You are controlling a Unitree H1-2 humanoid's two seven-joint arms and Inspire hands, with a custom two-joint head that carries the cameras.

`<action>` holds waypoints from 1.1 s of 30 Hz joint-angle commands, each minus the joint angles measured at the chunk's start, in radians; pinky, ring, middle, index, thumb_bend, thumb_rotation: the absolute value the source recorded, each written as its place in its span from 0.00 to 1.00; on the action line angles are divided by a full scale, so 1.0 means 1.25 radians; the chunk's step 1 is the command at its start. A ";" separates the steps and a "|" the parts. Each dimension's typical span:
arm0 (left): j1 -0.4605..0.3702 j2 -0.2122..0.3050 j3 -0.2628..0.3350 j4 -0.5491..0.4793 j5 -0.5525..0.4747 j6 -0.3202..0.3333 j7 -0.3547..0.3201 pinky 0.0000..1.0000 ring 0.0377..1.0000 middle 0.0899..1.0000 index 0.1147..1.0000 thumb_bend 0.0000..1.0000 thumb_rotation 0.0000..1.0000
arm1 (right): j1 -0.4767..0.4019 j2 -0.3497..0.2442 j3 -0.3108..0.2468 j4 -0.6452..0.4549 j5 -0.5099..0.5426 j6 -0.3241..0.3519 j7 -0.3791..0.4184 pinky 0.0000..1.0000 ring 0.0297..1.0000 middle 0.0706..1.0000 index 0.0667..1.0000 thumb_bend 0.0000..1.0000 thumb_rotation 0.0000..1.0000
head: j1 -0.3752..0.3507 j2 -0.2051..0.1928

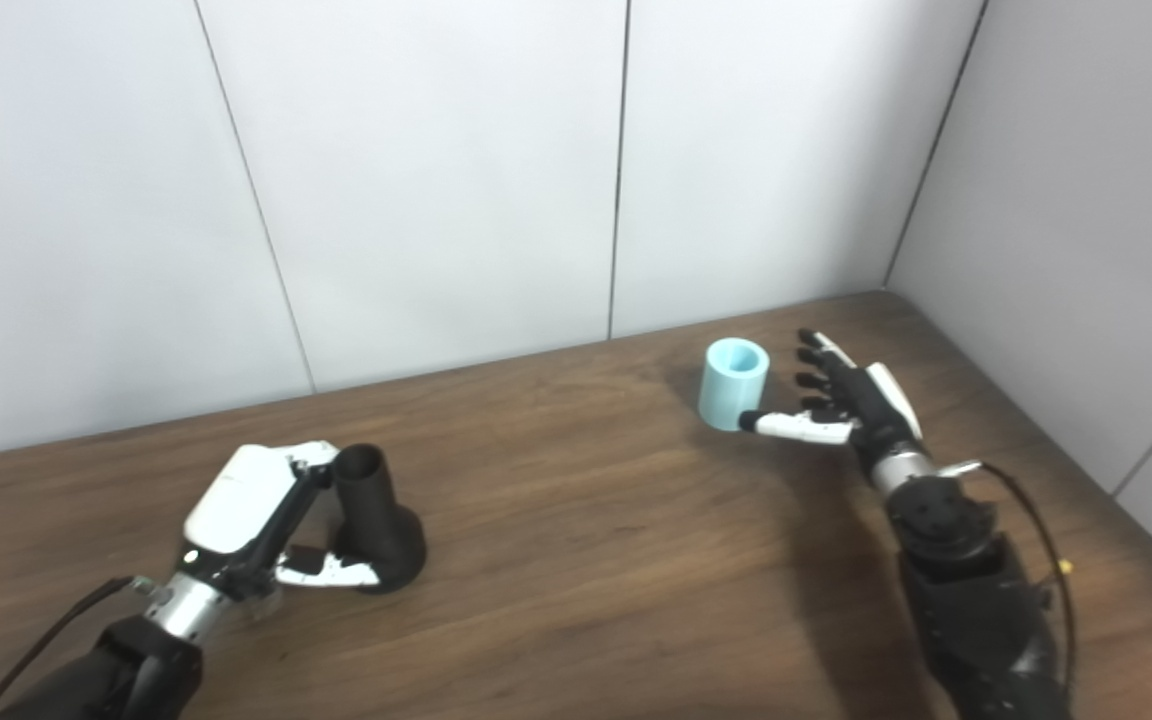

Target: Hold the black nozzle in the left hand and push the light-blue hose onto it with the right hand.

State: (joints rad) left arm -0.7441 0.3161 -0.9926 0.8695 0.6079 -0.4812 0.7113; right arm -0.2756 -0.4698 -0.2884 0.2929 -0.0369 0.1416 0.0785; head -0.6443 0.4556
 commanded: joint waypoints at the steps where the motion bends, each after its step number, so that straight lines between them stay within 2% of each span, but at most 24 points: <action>1: 0.133 0.022 -0.062 0.093 0.043 0.009 -0.033 0.48 0.58 0.42 0.42 0.53 0.00 | -0.054 -0.028 -0.001 -0.003 0.016 -0.082 -0.004 0.84 0.90 0.93 0.93 0.89 0.23 | -0.001 0.001; 5: 0.136 0.025 -0.061 0.081 0.036 0.009 -0.038 0.47 0.57 0.42 0.42 0.53 0.00 | -0.060 -0.021 0.009 0.012 0.024 -0.070 -0.001 0.85 0.92 0.95 0.95 0.85 0.21 | 0.001 0.001; 10: 0.142 0.033 -0.050 0.057 0.027 0.009 -0.063 0.48 0.57 0.42 0.42 0.53 0.00 | -0.068 -0.006 0.018 0.027 0.039 -0.058 -0.001 0.84 0.90 0.97 0.98 0.88 0.20 | 0.003 0.003; 13: 0.144 0.032 -0.046 0.056 0.033 0.009 -0.059 0.48 0.57 0.45 0.41 0.52 0.00 | -0.073 -0.004 0.036 0.044 0.016 -0.065 -0.012 0.83 0.88 0.96 0.97 0.91 0.24 | 0.003 0.003; 17: 0.148 0.037 -0.042 0.041 0.039 0.009 -0.066 0.49 0.57 0.43 0.42 0.53 0.00 | -0.082 0.001 0.052 0.063 0.002 -0.075 -0.022 0.83 0.87 0.95 0.97 0.92 0.26 | 0.012 0.008; 21: 0.152 0.042 -0.039 0.026 0.041 0.009 -0.064 0.48 0.57 0.42 0.42 0.53 0.00 | -0.094 0.014 0.060 0.080 0.014 -0.086 -0.023 0.86 0.86 0.94 0.96 0.92 0.23 | 0.017 0.010; 28: 0.156 0.049 -0.033 0.006 0.052 0.009 -0.065 0.49 0.56 0.39 0.43 0.53 0.00 | -0.119 0.025 0.070 0.107 0.019 -0.086 -0.024 0.83 0.87 0.96 0.94 0.88 0.19 | 0.025 0.015; 33: 0.160 0.053 -0.031 -0.006 0.052 0.009 -0.070 0.48 0.55 0.38 0.43 0.53 0.00 | -0.135 0.026 0.090 0.126 0.004 -0.071 -0.027 0.84 0.87 0.95 0.96 0.89 0.20 | 0.032 0.020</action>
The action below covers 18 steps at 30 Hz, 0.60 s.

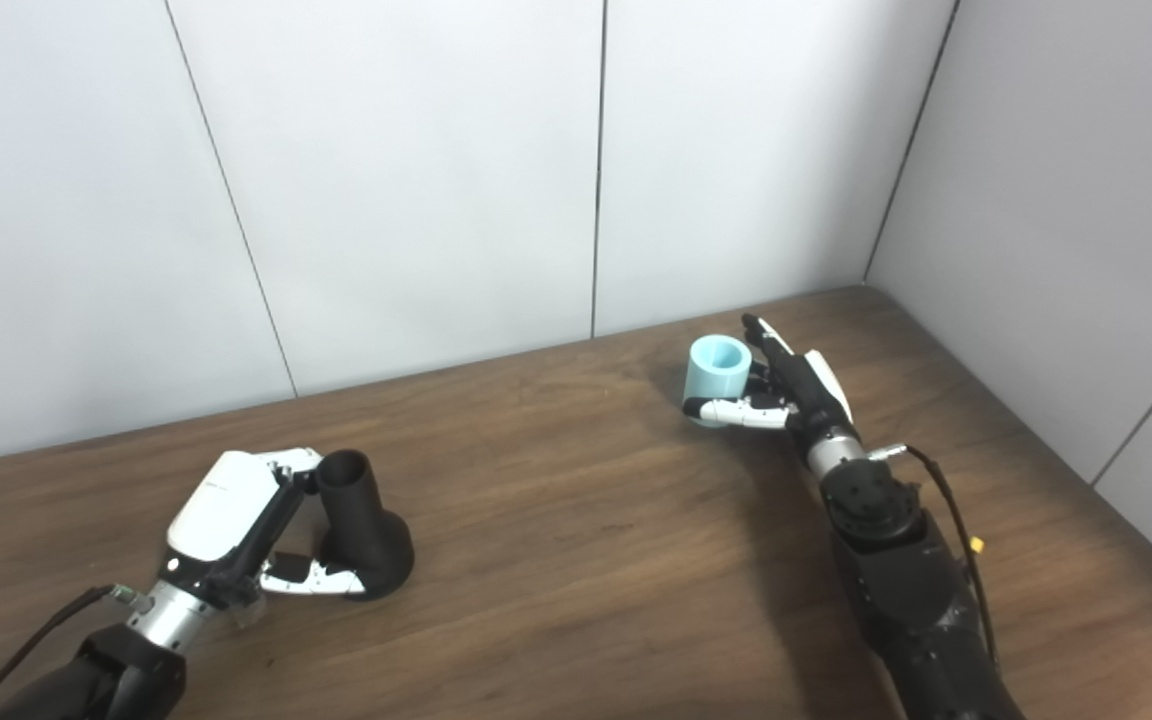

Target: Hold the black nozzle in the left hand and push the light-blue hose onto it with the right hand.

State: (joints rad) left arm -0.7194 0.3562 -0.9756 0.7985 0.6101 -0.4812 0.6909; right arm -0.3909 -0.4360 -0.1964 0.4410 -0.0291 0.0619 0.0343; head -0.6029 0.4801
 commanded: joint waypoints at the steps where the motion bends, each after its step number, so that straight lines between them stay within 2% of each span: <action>1: 0.141 0.020 -0.044 0.052 0.049 0.009 -0.052 0.49 0.56 0.39 0.43 0.53 0.00 | -0.047 0.000 0.020 0.015 -0.003 -0.010 0.007 0.83 0.86 0.94 0.95 0.90 0.20 | -0.001 0.000; 5: 0.142 0.021 -0.043 0.056 0.057 0.009 -0.050 0.48 0.56 0.40 0.43 0.53 0.00 | -0.060 0.007 0.027 0.044 0.004 -0.025 0.006 0.78 0.84 0.94 0.93 0.92 0.19 | 0.001 0.003; 11: 0.144 0.026 -0.044 0.059 0.058 0.009 -0.046 0.49 0.55 0.40 0.43 0.53 0.00 | -0.070 0.014 0.043 0.068 -0.016 -0.027 -0.025 0.78 0.83 0.93 0.94 0.93 0.19 | 0.010 0.011; 14: 0.144 0.027 -0.045 0.063 0.056 0.009 -0.045 0.48 0.55 0.41 0.42 0.53 0.00 | -0.072 0.012 0.050 0.095 -0.021 -0.061 -0.036 0.75 0.77 0.82 0.82 0.83 0.05 | 0.011 0.014; 15: 0.144 0.027 -0.044 0.062 0.051 0.009 -0.048 0.48 0.55 0.40 0.42 0.53 0.00 | -0.073 0.007 0.062 0.109 -0.038 -0.078 -0.042 0.69 0.70 0.73 0.72 0.80 0.03 | 0.011 0.014; 16: 0.145 0.027 -0.044 0.061 0.047 0.009 -0.050 0.49 0.55 0.40 0.43 0.53 0.00 | -0.073 0.003 0.070 0.118 -0.050 -0.091 -0.048 0.63 0.64 0.67 0.59 0.66 0.07 | 0.011 0.014; 17: 0.144 0.027 -0.044 0.062 0.046 0.009 -0.050 0.49 0.56 0.39 0.43 0.53 0.00 | -0.075 -0.001 0.078 0.128 -0.062 -0.104 -0.055 0.59 0.61 0.62 0.51 0.58 0.10 | 0.011 0.014; 18: 0.144 0.027 -0.043 0.063 0.046 0.009 -0.051 0.49 0.56 0.39 0.43 0.53 0.00 | -0.075 -0.003 0.084 0.133 -0.072 -0.110 -0.062 0.56 0.57 0.55 0.48 0.55 0.05 | 0.017 0.021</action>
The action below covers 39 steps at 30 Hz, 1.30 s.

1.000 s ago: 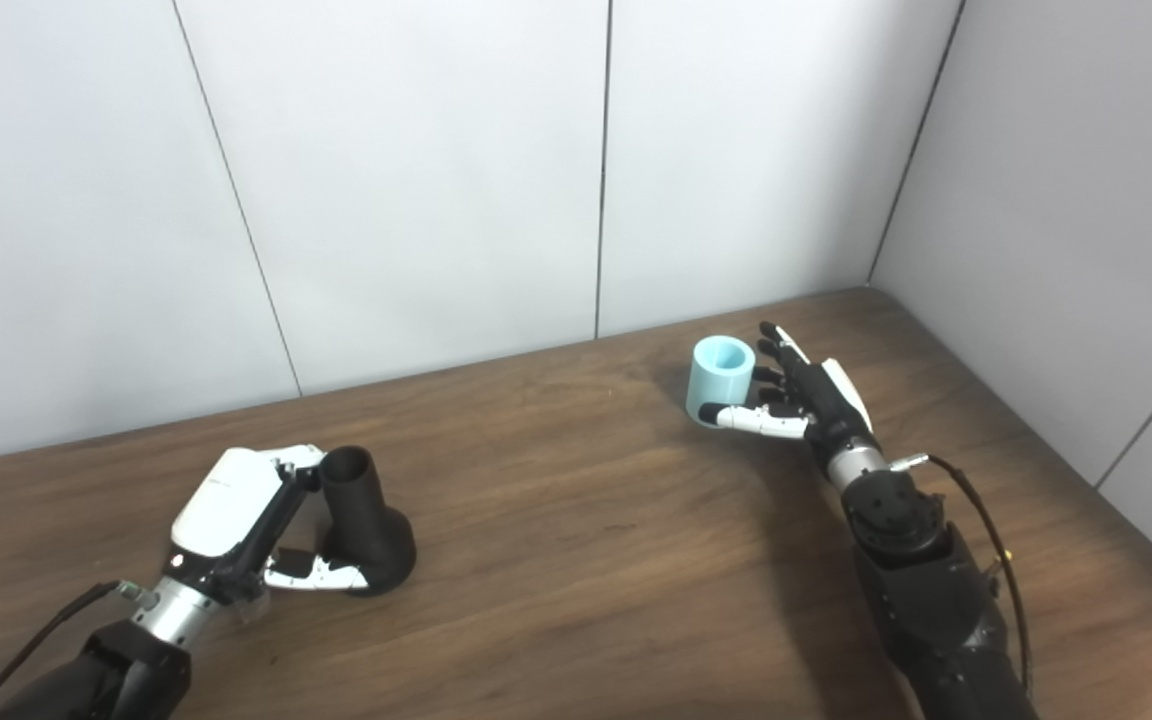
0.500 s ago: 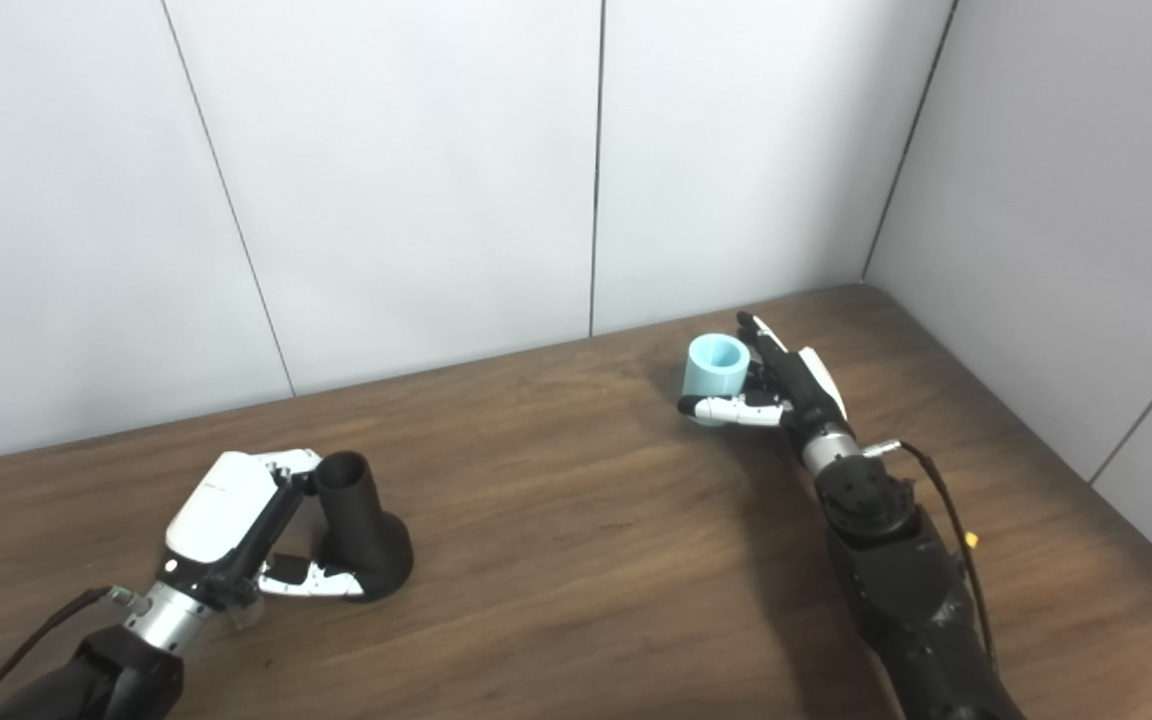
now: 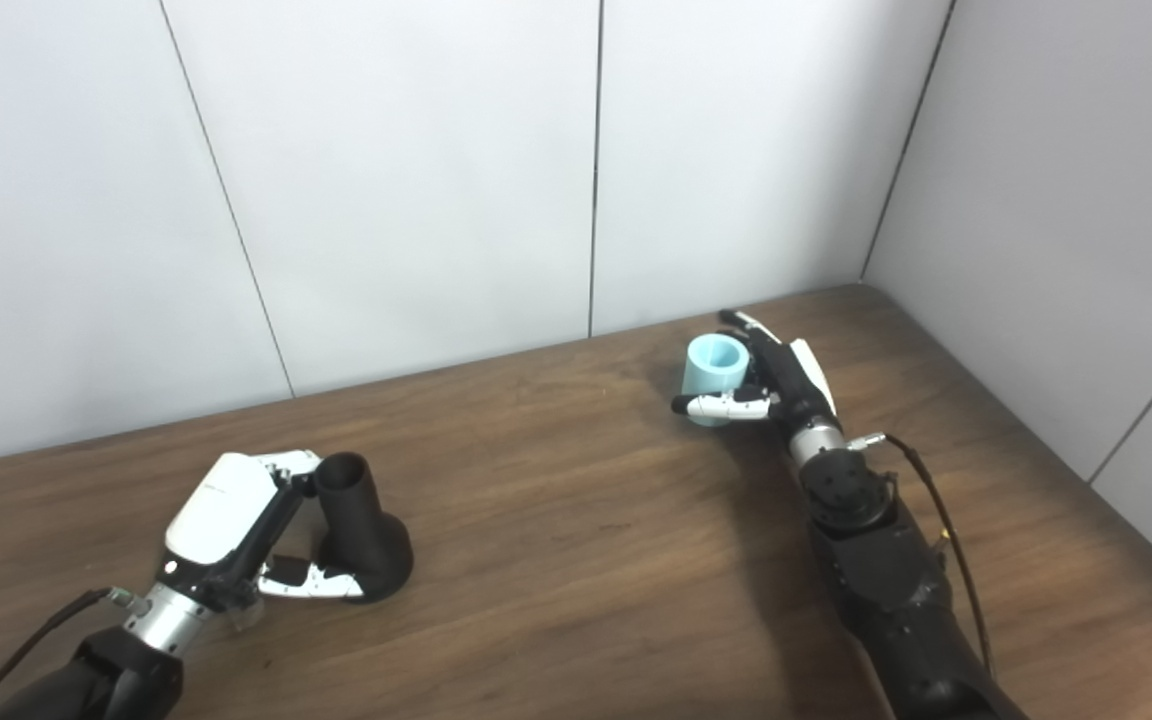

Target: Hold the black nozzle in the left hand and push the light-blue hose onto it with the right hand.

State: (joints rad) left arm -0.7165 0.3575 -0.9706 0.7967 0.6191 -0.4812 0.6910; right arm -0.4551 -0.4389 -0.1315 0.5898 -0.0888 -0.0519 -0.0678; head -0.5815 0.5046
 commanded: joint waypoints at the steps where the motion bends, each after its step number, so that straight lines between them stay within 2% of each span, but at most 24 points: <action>1: 0.141 0.026 -0.047 0.066 0.042 0.009 -0.051 0.49 0.56 0.40 0.43 0.53 0.00 | -0.023 -0.001 0.036 0.014 -0.030 -0.018 0.014 0.47 0.47 0.48 0.48 0.53 0.02 | 0.000 0.001; 5: 0.137 0.024 -0.047 0.073 0.046 0.009 -0.051 0.49 0.56 0.39 0.43 0.53 0.00 | -0.024 0.000 0.047 0.015 -0.041 -0.002 0.001 0.38 0.40 0.44 0.48 0.52 0.00 | 0.004 0.006; 9: 0.136 0.020 -0.046 0.082 0.042 0.009 -0.047 0.48 0.56 0.39 0.43 0.53 0.00 | -0.021 0.002 0.053 0.000 -0.038 0.021 0.002 0.38 0.41 0.43 0.48 0.52 0.00 | 0.006 0.011; 16: 0.138 0.023 -0.039 0.078 0.029 0.009 -0.069 0.47 0.56 0.43 0.42 0.53 0.00 | -0.023 0.001 0.064 0.011 -0.057 0.007 -0.024 0.38 0.41 0.44 0.48 0.52 0.00 | 0.018 0.015; 20: 0.141 0.024 -0.038 0.072 0.041 0.009 -0.062 0.47 0.57 0.44 0.41 0.53 0.00 | -0.016 0.001 0.062 -0.016 -0.061 -0.013 -0.038 0.38 0.40 0.44 0.48 0.52 0.00 | 0.057 0.022; 22: 0.144 0.020 -0.034 0.067 0.046 0.009 -0.065 0.48 0.56 0.44 0.41 0.53 0.00 | -0.013 0.005 0.058 -0.045 -0.058 -0.038 -0.044 0.37 0.40 0.44 0.48 0.52 0.00 | 0.082 0.025; 23: 0.145 0.016 -0.033 0.072 0.052 0.009 -0.062 0.48 0.56 0.44 0.41 0.53 0.00 | -0.012 0.008 0.058 -0.077 -0.059 -0.041 -0.046 0.37 0.40 0.44 0.48 0.52 0.00 | 0.112 0.028; 25: 0.145 0.007 -0.033 0.081 0.063 0.009 -0.057 0.49 0.56 0.46 0.40 0.52 0.00 | -0.010 0.011 0.061 -0.132 -0.071 -0.032 -0.049 0.37 0.41 0.44 0.48 0.52 0.00 | 0.136 0.031; 28: 0.146 -0.008 -0.032 0.091 0.071 0.009 -0.048 0.49 0.56 0.43 0.42 0.53 0.00 | -0.012 0.025 0.059 -0.252 -0.066 0.012 -0.033 0.41 0.43 0.44 0.46 0.52 0.00 | 0.182 0.039; 30: 0.145 -0.019 -0.028 0.096 0.078 0.009 -0.044 0.47 0.56 0.40 0.43 0.53 0.00 | -0.021 0.043 0.052 -0.321 -0.050 0.030 -0.023 0.39 0.42 0.44 0.46 0.52 0.00 | 0.218 0.043; 33: 0.145 -0.035 -0.016 0.104 0.091 0.010 -0.047 0.46 0.54 0.39 0.44 0.53 0.00 | -0.048 0.069 0.056 -0.418 -0.050 0.093 -0.003 0.41 0.44 0.44 0.45 0.52 0.00 | 0.258 0.047; 36: 0.144 -0.053 0.003 0.118 0.112 0.011 -0.052 0.47 0.55 0.43 0.42 0.53 0.00 | -0.080 0.081 0.068 -0.463 -0.052 0.112 0.025 0.42 0.45 0.46 0.43 0.52 0.00 | 0.291 0.049; 39: 0.145 -0.065 0.015 0.121 0.124 0.010 -0.052 0.45 0.54 0.45 0.41 0.52 0.00 | -0.115 0.097 0.080 -0.503 -0.040 0.163 0.056 0.39 0.42 0.46 0.45 0.52 0.00 | 0.316 0.054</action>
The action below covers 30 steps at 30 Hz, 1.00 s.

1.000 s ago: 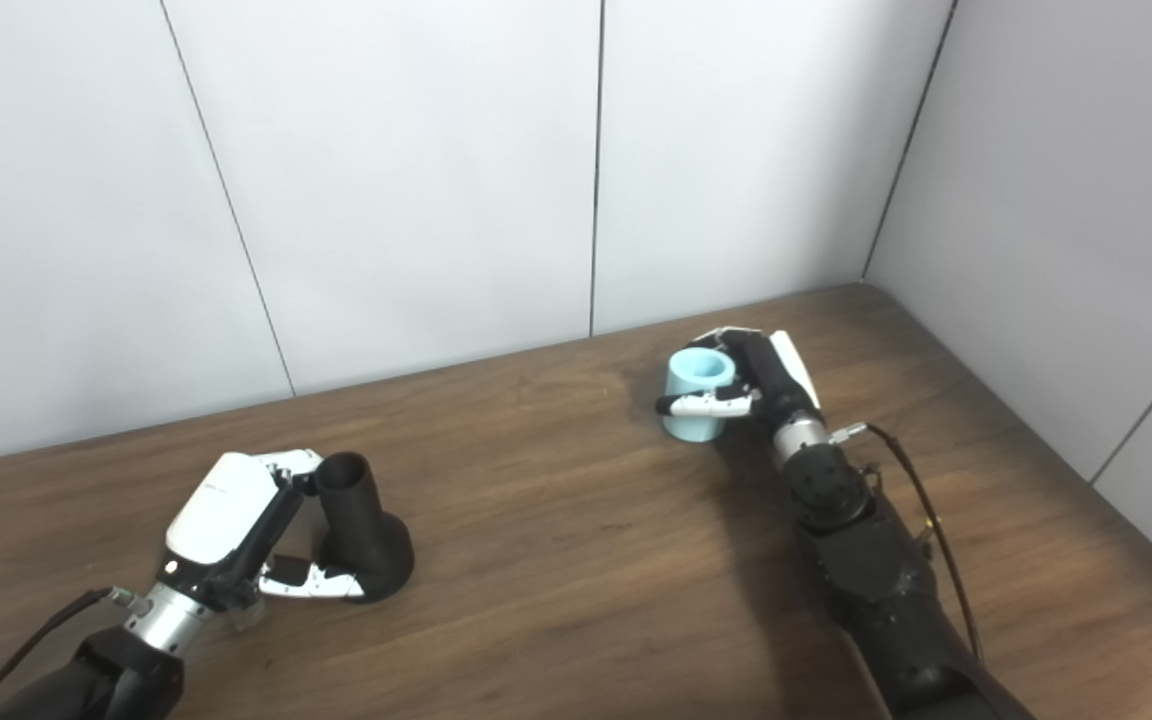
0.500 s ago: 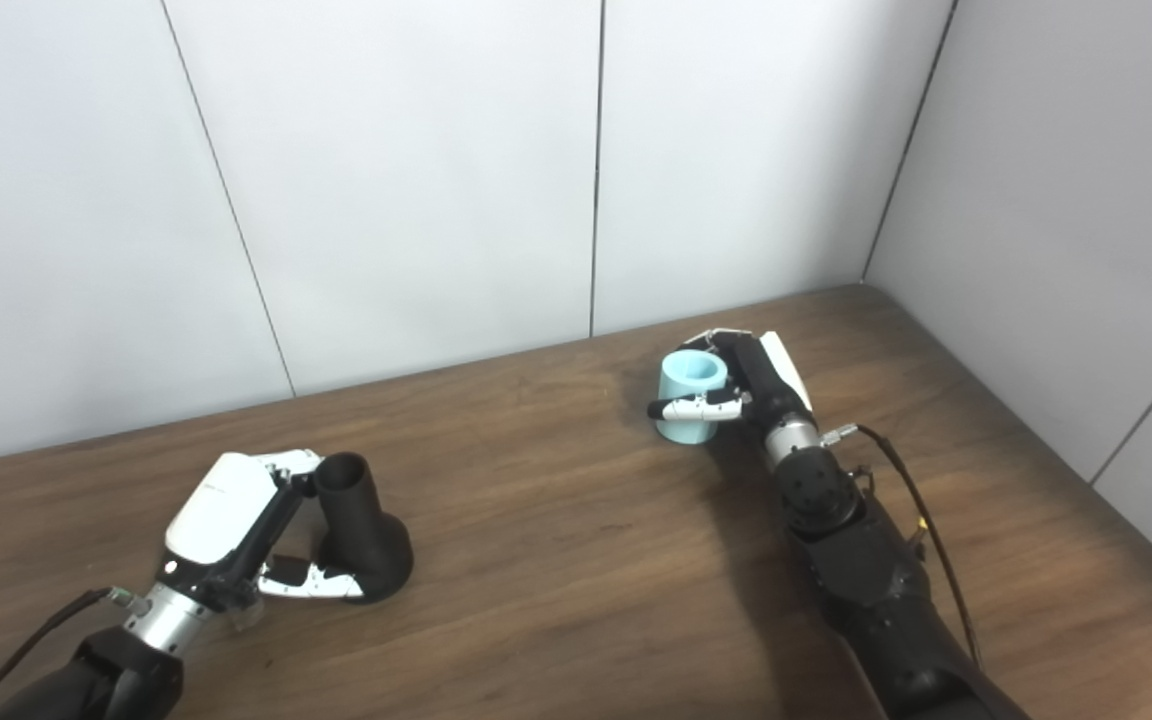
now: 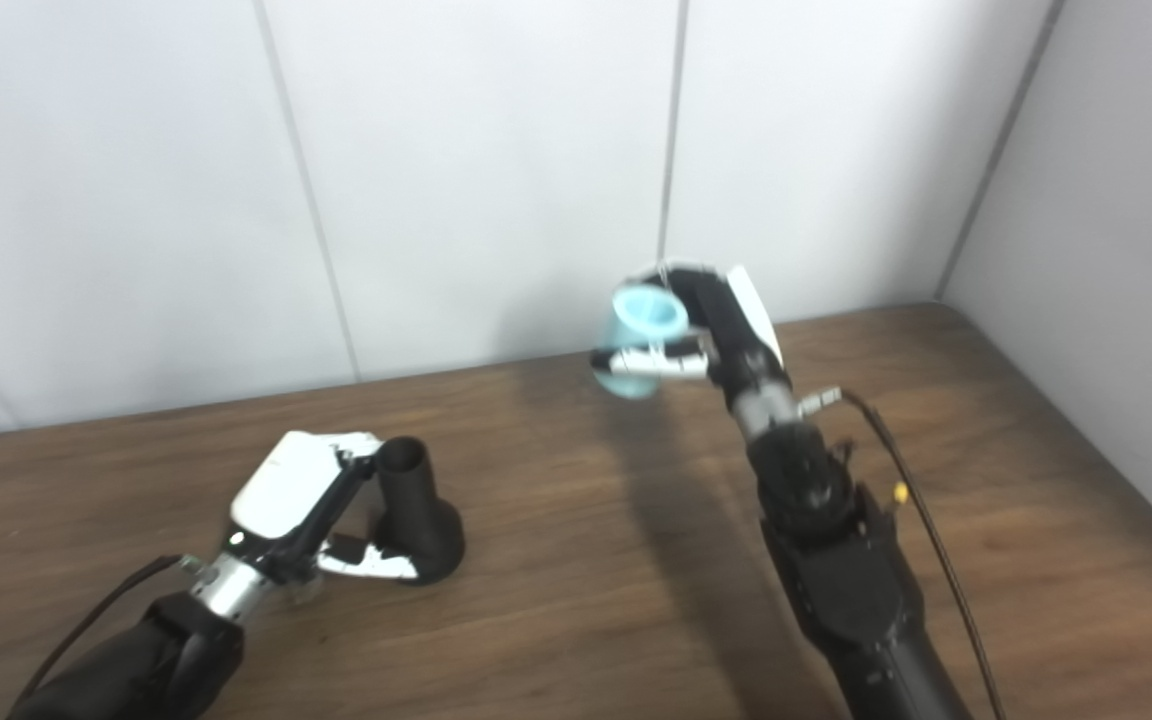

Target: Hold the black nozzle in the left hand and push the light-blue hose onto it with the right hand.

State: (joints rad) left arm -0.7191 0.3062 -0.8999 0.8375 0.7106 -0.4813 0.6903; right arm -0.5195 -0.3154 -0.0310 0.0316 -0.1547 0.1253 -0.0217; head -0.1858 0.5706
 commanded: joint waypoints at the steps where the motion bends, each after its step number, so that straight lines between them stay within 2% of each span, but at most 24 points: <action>1: 0.147 -0.027 -0.041 0.091 0.054 0.010 -0.047 0.45 0.54 0.45 0.41 0.53 0.00 | -0.075 0.005 0.008 -0.069 0.012 0.033 0.028 0.37 0.41 0.46 0.47 0.52 0.00 | 0.004 0.002; 8: 0.148 -0.055 -0.026 0.113 0.085 0.010 -0.032 0.46 0.54 0.41 0.42 0.53 0.00 | -0.131 0.050 0.043 -0.135 0.035 0.122 0.083 0.34 0.40 0.47 0.47 0.52 0.00 | 0.041 0.009; 12: 0.145 -0.070 -0.018 0.129 0.078 0.009 -0.038 0.46 0.54 0.41 0.42 0.53 0.00 | -0.160 0.103 0.052 -0.133 0.058 0.181 0.099 0.34 0.40 0.45 0.47 0.52 0.00 | 0.052 0.006; 18: 0.134 -0.088 -0.015 0.151 0.083 0.009 -0.037 0.47 0.55 0.42 0.42 0.53 0.00 | -0.161 0.142 0.078 -0.096 0.068 0.171 0.124 0.34 0.42 0.46 0.48 0.50 0.00 | 0.075 0.007; 28: 0.129 -0.093 -0.024 0.155 0.096 0.009 -0.011 0.47 0.54 0.43 0.41 0.53 0.00 | -0.163 0.149 0.111 -0.058 0.050 0.168 0.147 0.34 0.42 0.46 0.48 0.50 0.00 | 0.094 0.017; 30: 0.129 -0.095 -0.027 0.155 0.094 0.009 -0.007 0.47 0.54 0.42 0.42 0.53 0.00 | -0.159 0.142 0.128 -0.050 0.029 0.151 0.151 0.33 0.42 0.46 0.47 0.50 0.00 | 0.094 0.020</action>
State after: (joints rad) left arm -0.7436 0.2496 -0.8606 0.9226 0.7657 -0.4813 0.7127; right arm -0.6499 -0.1253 0.1156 -0.0136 -0.1026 0.3626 0.1608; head -0.0675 0.5952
